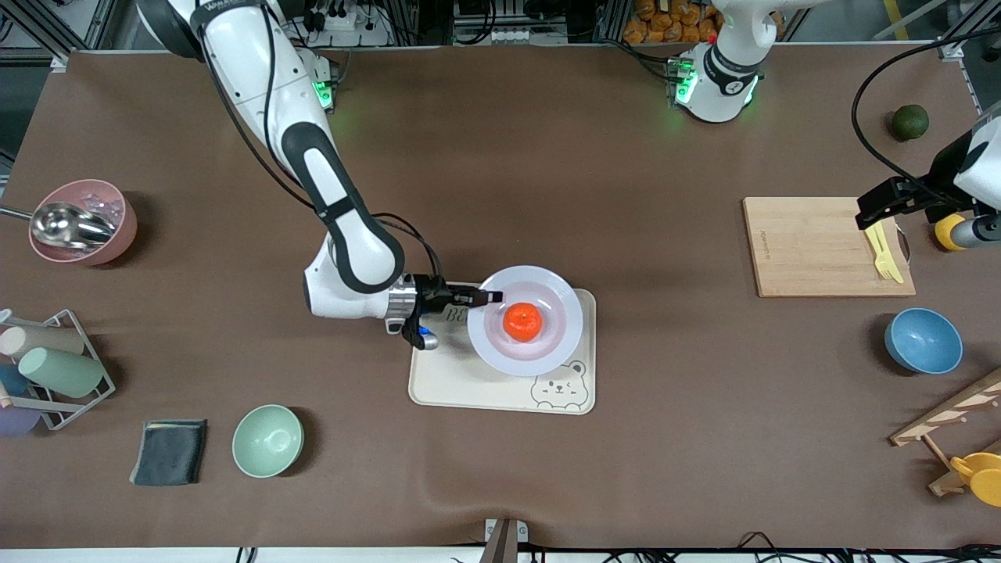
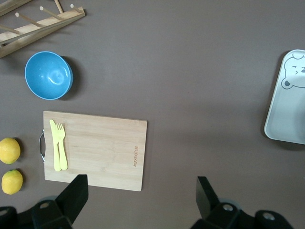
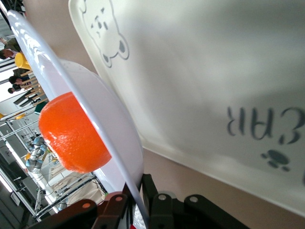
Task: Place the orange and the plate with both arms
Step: 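Slide the plate with the orange onto the bear tray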
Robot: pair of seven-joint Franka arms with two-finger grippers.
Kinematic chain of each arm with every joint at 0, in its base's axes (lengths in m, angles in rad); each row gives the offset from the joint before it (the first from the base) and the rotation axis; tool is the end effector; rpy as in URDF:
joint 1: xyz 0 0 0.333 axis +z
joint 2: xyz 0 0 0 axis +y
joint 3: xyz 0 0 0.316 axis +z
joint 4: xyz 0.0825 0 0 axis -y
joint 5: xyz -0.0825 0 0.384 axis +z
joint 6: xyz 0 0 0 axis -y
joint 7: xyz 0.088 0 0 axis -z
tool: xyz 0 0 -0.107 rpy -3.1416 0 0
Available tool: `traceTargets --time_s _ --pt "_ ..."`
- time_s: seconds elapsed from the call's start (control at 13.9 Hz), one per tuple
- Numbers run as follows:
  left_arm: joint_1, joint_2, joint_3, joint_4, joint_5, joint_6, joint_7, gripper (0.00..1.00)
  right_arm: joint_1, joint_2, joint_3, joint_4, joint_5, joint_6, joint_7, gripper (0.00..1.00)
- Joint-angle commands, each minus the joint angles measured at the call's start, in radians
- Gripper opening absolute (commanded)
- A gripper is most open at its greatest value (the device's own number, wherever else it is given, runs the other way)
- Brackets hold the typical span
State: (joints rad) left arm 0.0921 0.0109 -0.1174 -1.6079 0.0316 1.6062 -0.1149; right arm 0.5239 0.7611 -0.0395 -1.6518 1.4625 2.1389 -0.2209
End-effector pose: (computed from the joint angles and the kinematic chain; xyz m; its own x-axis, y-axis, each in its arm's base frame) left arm 0.5600 -0.0105 0.6040 0.9961 0.0883 -0.0090 0.0880 -0.9956 -0.0315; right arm 0.5795 0.3565 0.1712 0.9045 -0.0908 -0.4167 -0.4040 -0.4952 -0.7691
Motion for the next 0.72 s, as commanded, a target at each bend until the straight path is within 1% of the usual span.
traceTargets --time_s 0.0,0.14,0.29,0.65 --pt "0.003 0.004 -0.001 0.008 -0.024 0.001 0.003 1.0 -0.028 0.082 0.015 0.102 -0.05 -0.025 0.011 0.0" --pt "0.003 0.004 -0.001 0.006 -0.024 0.001 0.003 1.0 -0.033 0.109 0.013 0.135 -0.051 -0.027 0.017 0.0" --pt "0.005 0.004 -0.001 0.005 -0.024 0.001 0.003 1.0 -0.038 0.128 0.015 0.156 -0.086 -0.027 0.029 0.0" --pt "0.008 0.001 -0.001 0.003 -0.024 -0.002 0.004 1.0 -0.044 0.159 0.013 0.184 -0.088 -0.025 0.028 0.0"
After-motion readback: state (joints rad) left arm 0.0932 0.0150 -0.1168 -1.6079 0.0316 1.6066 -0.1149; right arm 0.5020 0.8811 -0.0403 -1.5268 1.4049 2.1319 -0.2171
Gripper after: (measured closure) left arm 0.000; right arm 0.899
